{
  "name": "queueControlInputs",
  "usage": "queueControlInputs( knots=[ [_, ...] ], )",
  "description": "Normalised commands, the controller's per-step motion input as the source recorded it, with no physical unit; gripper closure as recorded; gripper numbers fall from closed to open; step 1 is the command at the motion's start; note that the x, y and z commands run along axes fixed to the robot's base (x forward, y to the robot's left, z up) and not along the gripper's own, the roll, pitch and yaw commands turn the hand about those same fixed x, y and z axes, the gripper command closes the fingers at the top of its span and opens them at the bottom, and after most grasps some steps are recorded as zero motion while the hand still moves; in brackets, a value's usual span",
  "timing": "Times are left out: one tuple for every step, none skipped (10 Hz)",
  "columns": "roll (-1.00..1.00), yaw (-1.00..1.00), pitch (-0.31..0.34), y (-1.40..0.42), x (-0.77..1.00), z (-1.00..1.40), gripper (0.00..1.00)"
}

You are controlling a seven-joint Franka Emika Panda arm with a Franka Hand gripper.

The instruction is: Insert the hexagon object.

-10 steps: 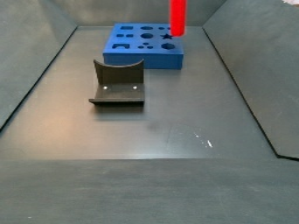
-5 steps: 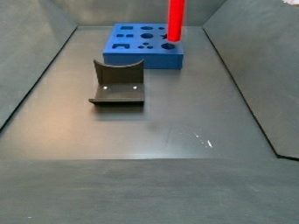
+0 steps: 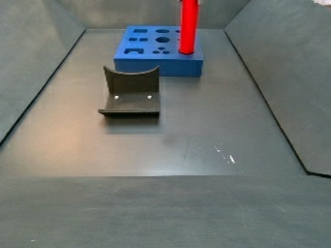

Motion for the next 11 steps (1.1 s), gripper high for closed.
queueControlInputs(
  knots=[
    [0.04, 0.0, -0.006, 0.1, 0.13, -0.4, 1.0],
    [0.03, 0.0, -0.054, 0.11, 0.0, -0.4, 1.0],
    [0.04, -0.01, -0.104, 0.07, -0.1, -0.44, 1.0],
    [0.03, -0.02, -0.167, 0.0, -0.25, -0.48, 1.0],
    [0.01, -0.06, -0.156, 0.0, -0.21, -0.51, 1.0],
    [0.02, -0.29, -0.101, 0.01, -0.09, -0.47, 1.0],
    [0.03, -0.35, -0.083, 0.0, 0.0, -0.51, 1.0],
    [0.0, -0.29, -0.157, 0.0, 0.0, -0.65, 1.0],
    [0.06, -0.17, -0.191, -0.06, -0.01, -0.66, 1.0],
    [0.06, 0.0, -0.341, -0.13, -0.2, -0.44, 1.0],
    [0.0, 0.0, -0.099, 0.0, -0.1, 0.0, 1.0]
  ],
)
